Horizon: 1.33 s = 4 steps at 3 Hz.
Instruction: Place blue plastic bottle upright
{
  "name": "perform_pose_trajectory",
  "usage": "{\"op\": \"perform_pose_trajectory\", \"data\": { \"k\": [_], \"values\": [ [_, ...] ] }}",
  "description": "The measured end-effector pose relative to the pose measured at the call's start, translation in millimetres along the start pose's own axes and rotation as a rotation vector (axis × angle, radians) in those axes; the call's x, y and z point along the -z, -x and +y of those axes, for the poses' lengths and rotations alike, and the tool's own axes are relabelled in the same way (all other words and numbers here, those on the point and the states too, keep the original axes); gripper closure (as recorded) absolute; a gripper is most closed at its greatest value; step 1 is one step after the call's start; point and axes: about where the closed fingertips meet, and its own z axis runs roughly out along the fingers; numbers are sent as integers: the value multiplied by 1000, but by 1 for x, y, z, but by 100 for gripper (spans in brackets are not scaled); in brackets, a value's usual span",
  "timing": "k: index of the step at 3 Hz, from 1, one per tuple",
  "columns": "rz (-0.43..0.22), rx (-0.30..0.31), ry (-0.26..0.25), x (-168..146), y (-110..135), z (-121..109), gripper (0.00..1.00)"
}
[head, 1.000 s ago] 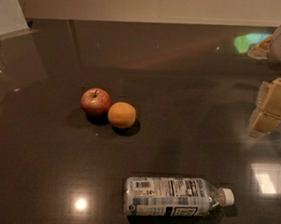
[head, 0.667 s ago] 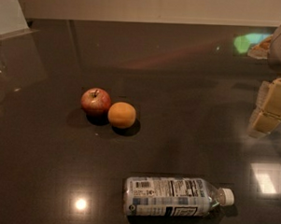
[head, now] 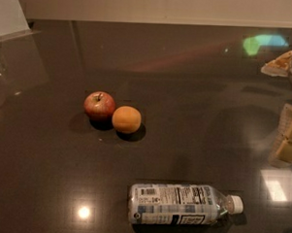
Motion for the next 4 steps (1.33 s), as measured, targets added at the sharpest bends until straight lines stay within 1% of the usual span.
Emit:
{"op": "perform_pose_trajectory", "data": {
  "k": [1,2,3,4],
  "values": [
    [-10,35,52,-7,-4,40,0],
    [-40,58,81,-23,1,72,0],
    [-80,54,90,-42,13,97,0],
    [-106,32,97,-63,25,113,0]
  ]
}}
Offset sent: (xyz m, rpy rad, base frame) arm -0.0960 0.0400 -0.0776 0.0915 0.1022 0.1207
